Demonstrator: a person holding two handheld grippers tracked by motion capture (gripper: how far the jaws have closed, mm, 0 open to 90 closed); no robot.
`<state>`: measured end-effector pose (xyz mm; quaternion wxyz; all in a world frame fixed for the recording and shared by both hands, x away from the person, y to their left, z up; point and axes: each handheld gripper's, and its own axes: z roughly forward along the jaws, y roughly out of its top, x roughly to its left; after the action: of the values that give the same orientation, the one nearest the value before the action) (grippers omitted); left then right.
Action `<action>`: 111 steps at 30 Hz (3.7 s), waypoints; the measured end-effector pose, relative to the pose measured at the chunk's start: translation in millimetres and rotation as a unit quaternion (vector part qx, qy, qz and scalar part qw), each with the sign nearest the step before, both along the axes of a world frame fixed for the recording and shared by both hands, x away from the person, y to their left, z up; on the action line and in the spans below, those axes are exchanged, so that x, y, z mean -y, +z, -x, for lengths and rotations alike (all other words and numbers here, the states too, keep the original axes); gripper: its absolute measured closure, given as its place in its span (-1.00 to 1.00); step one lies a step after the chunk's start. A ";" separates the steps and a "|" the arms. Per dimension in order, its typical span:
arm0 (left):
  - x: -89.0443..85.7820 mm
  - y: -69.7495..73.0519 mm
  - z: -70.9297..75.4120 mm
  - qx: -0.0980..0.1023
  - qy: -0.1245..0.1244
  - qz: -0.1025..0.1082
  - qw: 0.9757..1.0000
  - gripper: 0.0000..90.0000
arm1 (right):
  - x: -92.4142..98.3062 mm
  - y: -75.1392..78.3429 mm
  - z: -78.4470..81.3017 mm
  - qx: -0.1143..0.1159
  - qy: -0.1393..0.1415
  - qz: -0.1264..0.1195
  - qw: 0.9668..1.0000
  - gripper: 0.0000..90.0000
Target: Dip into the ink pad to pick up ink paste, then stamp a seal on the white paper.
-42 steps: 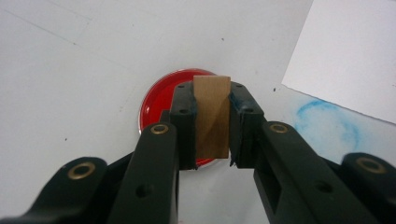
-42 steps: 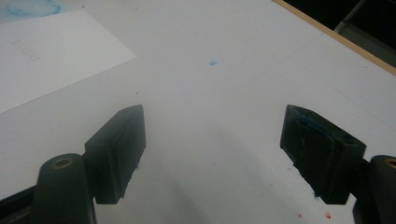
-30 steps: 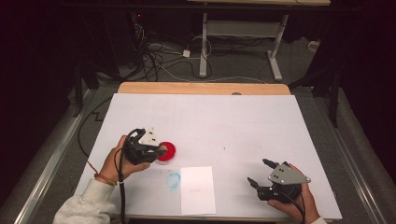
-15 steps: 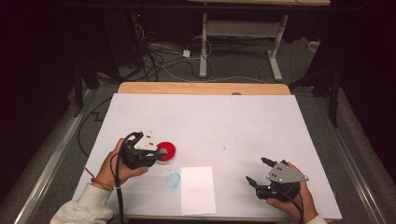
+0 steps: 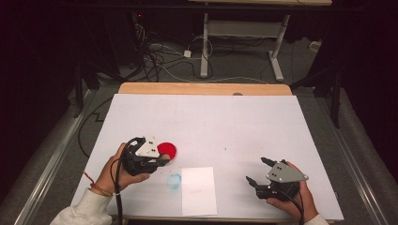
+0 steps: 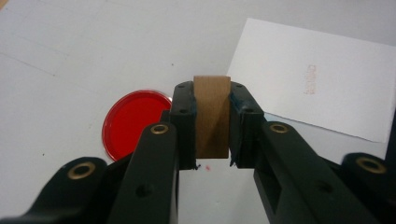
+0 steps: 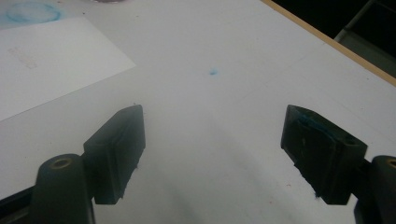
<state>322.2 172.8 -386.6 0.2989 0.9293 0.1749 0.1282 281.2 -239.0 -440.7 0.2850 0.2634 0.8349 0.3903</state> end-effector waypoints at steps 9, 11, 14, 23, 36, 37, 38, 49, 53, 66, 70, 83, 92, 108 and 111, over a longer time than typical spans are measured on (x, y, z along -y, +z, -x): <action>17.2 1.7 11.2 -0.007 -0.036 -0.011 0.999 0.63 | 0.6 1.4 -0.1 0.004 0.001 -0.003 1.000 -0.51; 20.9 1.4 12.6 -0.007 -0.040 -0.014 0.999 0.63 | 1.3 1.8 0.2 0.006 0.000 -0.003 1.000 -0.51; 27.9 -0.6 14.3 -0.014 -0.052 -0.019 0.998 0.63 | 2.1 1.6 1.3 0.004 -0.002 -0.003 1.000 -0.51; 51.0 -9.6 19.7 -0.031 -0.090 -0.039 0.995 0.63 | 3.0 -0.1 4.0 0.001 -0.002 0.002 1.000 -0.49; 78.0 -30.9 21.5 -0.070 -0.114 -0.050 0.990 0.63 | 0.3 -1.8 3.8 -0.005 0.003 0.009 1.000 -0.50; 79.8 -32.4 21.3 -0.075 -0.113 -0.050 0.990 0.63 | 0.2 -1.9 3.8 -0.006 0.004 0.009 1.000 -0.51; 81.3 -33.9 21.2 -0.079 -0.112 -0.050 0.989 0.63 | 0.2 -2.0 3.8 -0.006 0.005 0.009 1.000 -0.51; 97.4 -46.7 21.3 -0.105 -0.137 -0.094 0.981 0.63 | -1.3 -3.3 3.6 -0.010 0.008 0.013 1.000 -0.51; 105.0 -50.6 21.1 -0.106 -0.148 -0.124 0.975 0.63 | -2.2 -3.9 3.7 -0.011 0.009 0.016 1.000 -0.51; 114.0 -54.1 6.5 -0.115 -0.141 -0.148 0.972 0.63 | -3.4 -5.8 3.7 -0.017 0.012 0.020 1.000 -0.50; 117.1 -55.9 4.3 -0.118 -0.153 -0.152 0.969 0.63 | -3.3 -6.4 3.2 -0.019 0.010 0.022 1.000 -0.50; 138.1 -54.0 2.4 -0.125 -0.154 -0.219 0.955 0.63 | -4.5 -7.4 3.7 -0.024 0.010 0.026 0.999 -0.50; 142.3 -53.5 2.0 -0.129 -0.156 -0.233 0.951 0.63 | -4.8 -7.5 3.8 -0.023 0.011 0.026 0.999 -0.49; 144.6 -53.3 2.6 -0.128 -0.156 -0.241 0.949 0.63 | -5.0 -7.2 4.0 -0.022 0.012 0.029 0.999 -0.47; 143.6 -53.4 2.3 -0.129 -0.155 -0.237 0.950 0.63 | -4.8 -7.1 4.0 -0.021 0.011 0.029 0.999 -0.47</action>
<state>319.9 29.2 -440.0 0.0606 0.9977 0.0305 -0.0033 277.2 -234.2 -447.8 0.2704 0.2538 0.8547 0.3633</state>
